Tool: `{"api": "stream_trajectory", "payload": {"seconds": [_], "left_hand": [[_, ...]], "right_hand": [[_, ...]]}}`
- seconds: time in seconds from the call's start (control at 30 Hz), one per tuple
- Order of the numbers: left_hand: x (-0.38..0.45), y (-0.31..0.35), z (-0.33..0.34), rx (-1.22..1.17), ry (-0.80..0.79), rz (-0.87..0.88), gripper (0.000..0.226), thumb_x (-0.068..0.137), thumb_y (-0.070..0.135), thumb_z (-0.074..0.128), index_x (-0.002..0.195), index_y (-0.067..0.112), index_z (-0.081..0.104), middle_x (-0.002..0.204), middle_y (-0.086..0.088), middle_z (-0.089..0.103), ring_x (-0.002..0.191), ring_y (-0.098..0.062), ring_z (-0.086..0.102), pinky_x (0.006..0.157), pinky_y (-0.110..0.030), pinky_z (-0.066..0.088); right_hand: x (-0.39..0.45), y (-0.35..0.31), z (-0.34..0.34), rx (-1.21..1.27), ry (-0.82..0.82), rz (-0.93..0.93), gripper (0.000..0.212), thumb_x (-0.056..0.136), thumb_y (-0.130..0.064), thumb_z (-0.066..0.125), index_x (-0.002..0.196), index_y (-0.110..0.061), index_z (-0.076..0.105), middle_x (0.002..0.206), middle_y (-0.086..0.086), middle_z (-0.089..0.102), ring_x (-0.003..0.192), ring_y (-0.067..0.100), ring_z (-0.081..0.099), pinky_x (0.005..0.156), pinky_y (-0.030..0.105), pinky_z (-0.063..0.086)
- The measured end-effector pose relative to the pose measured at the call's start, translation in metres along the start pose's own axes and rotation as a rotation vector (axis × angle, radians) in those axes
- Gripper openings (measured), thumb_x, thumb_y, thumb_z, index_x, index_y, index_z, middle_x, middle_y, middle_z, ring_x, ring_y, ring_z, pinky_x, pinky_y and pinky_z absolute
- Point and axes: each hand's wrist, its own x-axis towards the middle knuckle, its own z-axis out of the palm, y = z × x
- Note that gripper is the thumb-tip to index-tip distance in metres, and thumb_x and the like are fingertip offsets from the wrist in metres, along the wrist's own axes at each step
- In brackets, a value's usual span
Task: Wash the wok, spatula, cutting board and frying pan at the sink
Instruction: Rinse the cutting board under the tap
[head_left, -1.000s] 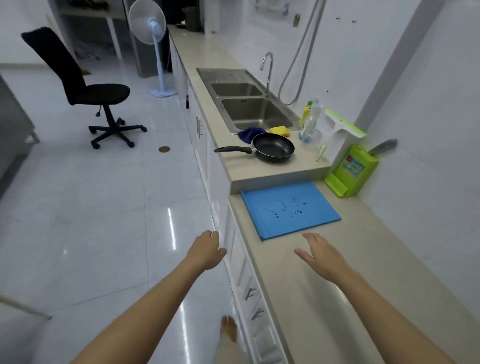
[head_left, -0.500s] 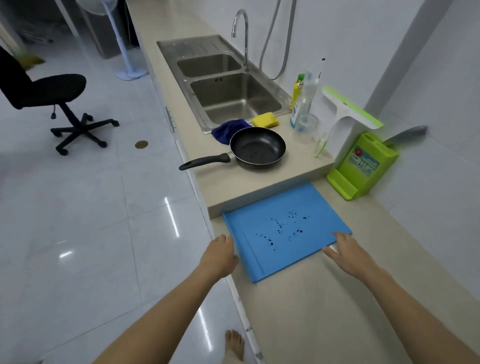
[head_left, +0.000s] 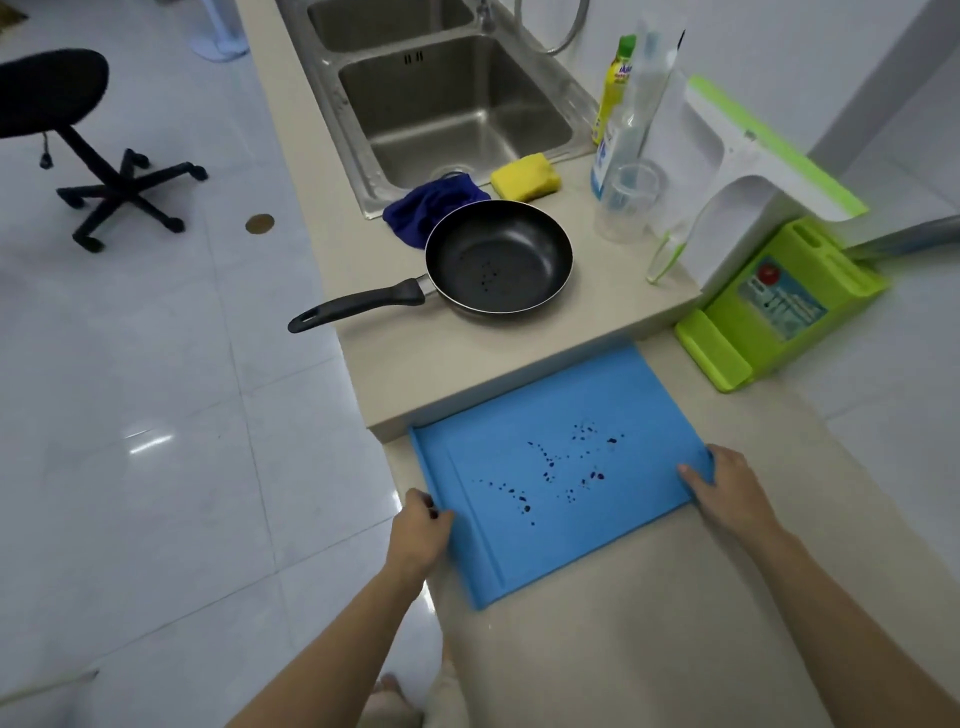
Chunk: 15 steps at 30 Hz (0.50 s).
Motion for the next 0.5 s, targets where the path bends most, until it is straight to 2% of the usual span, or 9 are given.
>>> {"api": "stream_trajectory", "payload": {"seconds": [0.17, 0.37, 0.43, 0.5], "left_hand": [[0.016, 0.006, 0.004, 0.036, -0.013, -0.049, 0.018, 0.089, 0.008, 0.055, 0.106, 0.006, 0.048, 0.103, -0.009, 0.059, 0.093, -0.026, 0.06, 0.082, -0.046, 0.056], [0.002, 0.012, -0.002, 0.155, 0.012, 0.079, 0.016, 0.088, 0.01, 0.056, 0.102, 0.01, 0.047, 0.097, -0.004, 0.058, 0.089, -0.022, 0.06, 0.079, -0.044, 0.056], [-0.01, 0.018, -0.006, 0.198, 0.003, 0.17, 0.013, 0.087, 0.01, 0.055, 0.097, 0.01, 0.047, 0.091, -0.002, 0.057, 0.082, -0.017, 0.058, 0.071, -0.036, 0.055], [-0.021, 0.026, -0.011, 0.26, 0.007, 0.302, 0.01, 0.086, 0.009, 0.054, 0.088, 0.012, 0.044, 0.082, 0.002, 0.052, 0.069, -0.01, 0.051, 0.056, -0.021, 0.041]], "right_hand": [[0.015, -0.004, 0.011, -0.002, 0.176, 0.032, 0.049, 0.089, -0.027, 0.062, 0.125, 0.005, 0.053, 0.119, 0.028, 0.051, 0.109, 0.044, 0.049, 0.093, 0.048, 0.041], [0.004, 0.001, 0.014, 0.056, 0.197, 0.145, 0.045, 0.09, -0.036, 0.06, 0.115, 0.0, 0.057, 0.111, 0.026, 0.054, 0.101, 0.043, 0.052, 0.089, 0.046, 0.043], [-0.008, 0.011, 0.011, 0.095, 0.197, 0.245, 0.044, 0.089, -0.041, 0.058, 0.108, -0.001, 0.058, 0.108, 0.027, 0.055, 0.1, 0.044, 0.053, 0.089, 0.046, 0.044], [-0.026, 0.027, 0.011, 0.166, 0.189, 0.344, 0.045, 0.089, -0.044, 0.058, 0.1, 0.0, 0.059, 0.103, 0.028, 0.058, 0.096, 0.044, 0.056, 0.086, 0.046, 0.045]]}}
